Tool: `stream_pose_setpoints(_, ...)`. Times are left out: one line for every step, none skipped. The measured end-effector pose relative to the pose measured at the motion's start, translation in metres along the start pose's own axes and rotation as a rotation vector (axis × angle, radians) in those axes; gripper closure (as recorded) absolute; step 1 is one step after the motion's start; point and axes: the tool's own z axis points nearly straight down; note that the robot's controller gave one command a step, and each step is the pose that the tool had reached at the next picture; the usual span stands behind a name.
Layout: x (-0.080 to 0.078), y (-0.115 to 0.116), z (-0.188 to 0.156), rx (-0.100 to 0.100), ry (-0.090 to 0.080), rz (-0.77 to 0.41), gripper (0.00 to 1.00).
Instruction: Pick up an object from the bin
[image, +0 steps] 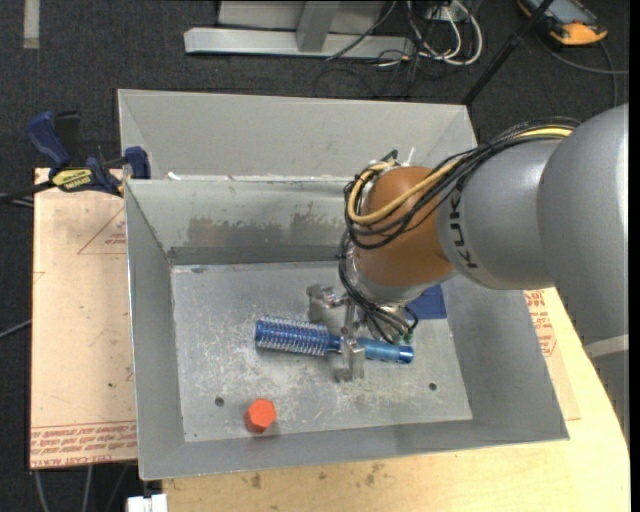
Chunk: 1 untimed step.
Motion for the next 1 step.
stream_pose_setpoints(-0.0008, 0.0003, -0.0003, -0.001, -0.002, 0.001, 0.00)
